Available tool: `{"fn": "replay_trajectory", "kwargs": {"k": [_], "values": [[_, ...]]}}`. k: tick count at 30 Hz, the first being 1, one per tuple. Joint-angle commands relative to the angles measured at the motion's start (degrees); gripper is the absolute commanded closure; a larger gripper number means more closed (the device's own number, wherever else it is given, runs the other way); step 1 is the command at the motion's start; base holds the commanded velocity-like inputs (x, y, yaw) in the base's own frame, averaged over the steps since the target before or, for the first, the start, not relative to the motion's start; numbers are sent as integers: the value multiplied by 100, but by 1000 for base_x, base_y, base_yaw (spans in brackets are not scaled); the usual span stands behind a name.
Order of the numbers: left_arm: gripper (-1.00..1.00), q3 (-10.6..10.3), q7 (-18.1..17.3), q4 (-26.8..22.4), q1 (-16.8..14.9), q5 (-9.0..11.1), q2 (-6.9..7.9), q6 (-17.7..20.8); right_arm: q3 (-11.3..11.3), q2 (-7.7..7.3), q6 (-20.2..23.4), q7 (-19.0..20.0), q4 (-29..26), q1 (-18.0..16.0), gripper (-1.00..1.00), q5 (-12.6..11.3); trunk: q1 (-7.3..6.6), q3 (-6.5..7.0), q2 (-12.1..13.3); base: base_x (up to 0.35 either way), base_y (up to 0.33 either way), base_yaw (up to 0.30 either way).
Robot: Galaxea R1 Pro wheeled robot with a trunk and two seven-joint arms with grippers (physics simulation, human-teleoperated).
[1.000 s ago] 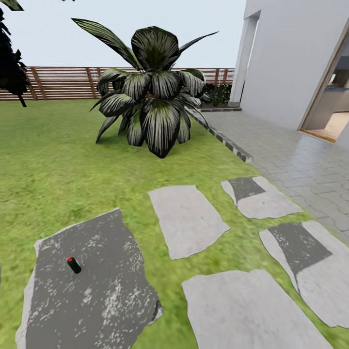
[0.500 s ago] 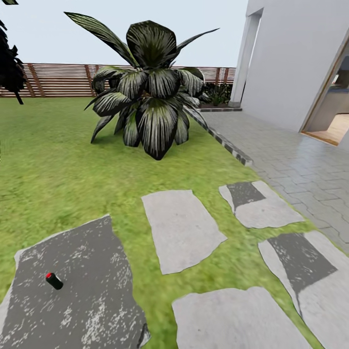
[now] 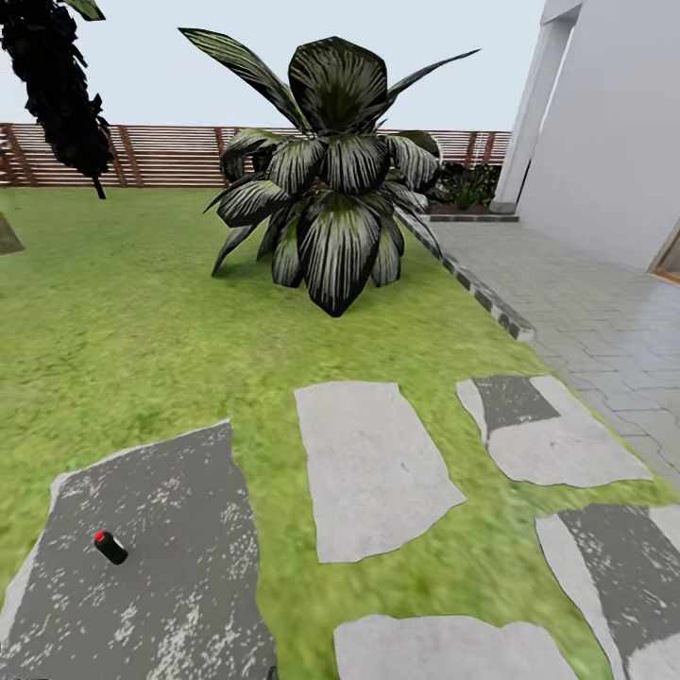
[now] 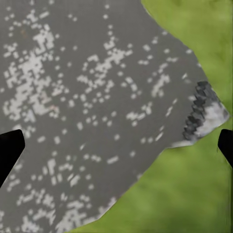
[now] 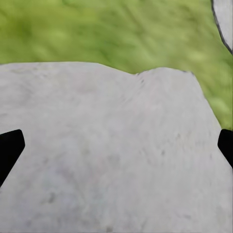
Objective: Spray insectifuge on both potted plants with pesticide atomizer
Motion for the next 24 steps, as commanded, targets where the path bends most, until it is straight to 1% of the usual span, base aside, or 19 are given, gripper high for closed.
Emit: {"fn": "replay_trajectory", "kwargs": {"k": [1,9,11,21,24], "values": [[-100,-5,0,5,-2,-31,2,-19,-29,2,-14,-11,4,-2,-100,43,1,-5,-1,237,-195,277],[-100,-5,0,5,-7,-30,2,-19,-29,2,-14,-11,4,-2,-100,43,1,-5,-1,235,-197,277],[-100,-5,0,5,-5,-29,2,-19,-29,2,-14,-11,4,-2,-100,43,1,-5,-1,234,-199,185],[-100,4,0,5,-1,-26,2,-19,-26,-5,-16,-11,7,-2,-100,50,1,-5,-1,233,-200,23],[-100,1,0,5,-3,-26,2,-19,-22,-5,-17,-11,9,-2,-100,51,1,-5,-1,231,-202,151]]}}
